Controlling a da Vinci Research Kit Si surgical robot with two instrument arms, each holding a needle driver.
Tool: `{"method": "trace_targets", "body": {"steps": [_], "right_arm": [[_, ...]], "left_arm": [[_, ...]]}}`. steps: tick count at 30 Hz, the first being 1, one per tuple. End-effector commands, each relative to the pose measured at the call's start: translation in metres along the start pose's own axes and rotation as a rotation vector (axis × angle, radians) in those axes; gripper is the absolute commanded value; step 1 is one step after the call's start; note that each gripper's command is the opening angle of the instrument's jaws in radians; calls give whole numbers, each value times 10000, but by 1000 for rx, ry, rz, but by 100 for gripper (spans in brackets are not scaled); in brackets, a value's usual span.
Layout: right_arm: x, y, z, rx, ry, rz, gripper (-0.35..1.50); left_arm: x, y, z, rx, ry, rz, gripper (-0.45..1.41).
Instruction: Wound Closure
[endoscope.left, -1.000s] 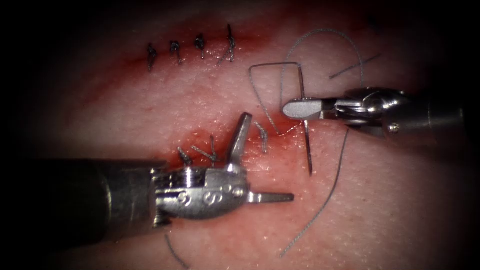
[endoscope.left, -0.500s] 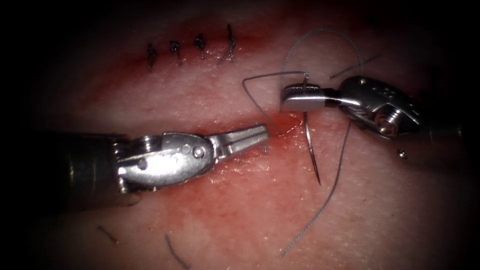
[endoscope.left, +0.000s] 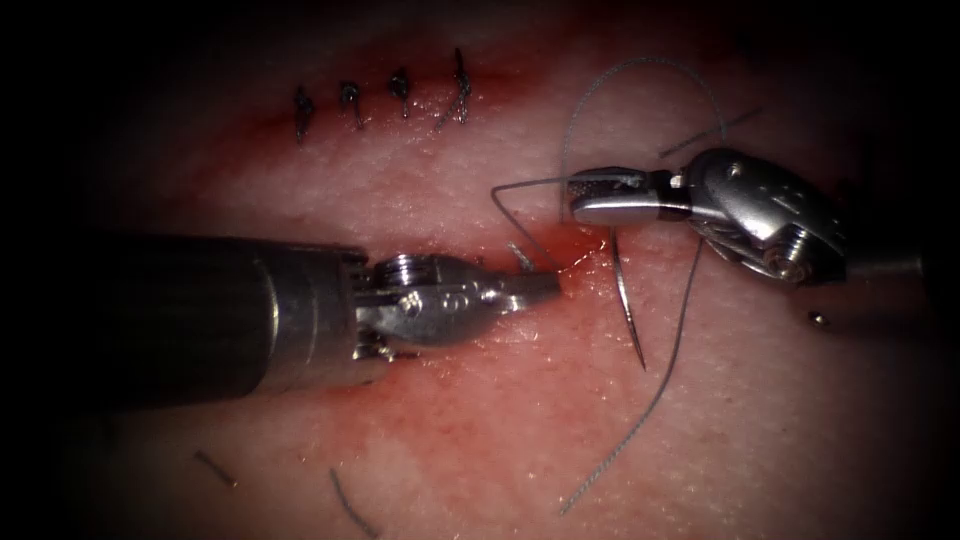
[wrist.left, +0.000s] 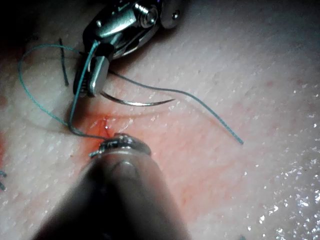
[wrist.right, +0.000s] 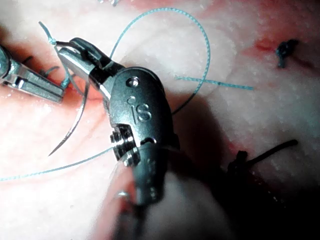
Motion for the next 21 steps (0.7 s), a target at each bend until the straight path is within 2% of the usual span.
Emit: {"method": "trace_targets", "body": {"steps": [1, 6, 13, 15, 21], "right_arm": [[-6, -1, 6, 0, 11, -5, -35], [2, -5, 10, -7, 34, -83, -35], [-2, -4, 11, -1, 20, -128, -35], [-2, -2, 12, 10, 14, -145, -35], [2, -1, 13, 13, 8, -169, -35]], "left_arm": [[-2, 4, 11, -10, -6, 4, -45], [-10, -16, 19, -6, -33, 11, -45], [-12, -24, 34, -3, -69, 14, -45], [-18, -19, 47, -32, -115, 26, -45], [-30, -13, 63, -91, -166, 7, -45]]}}
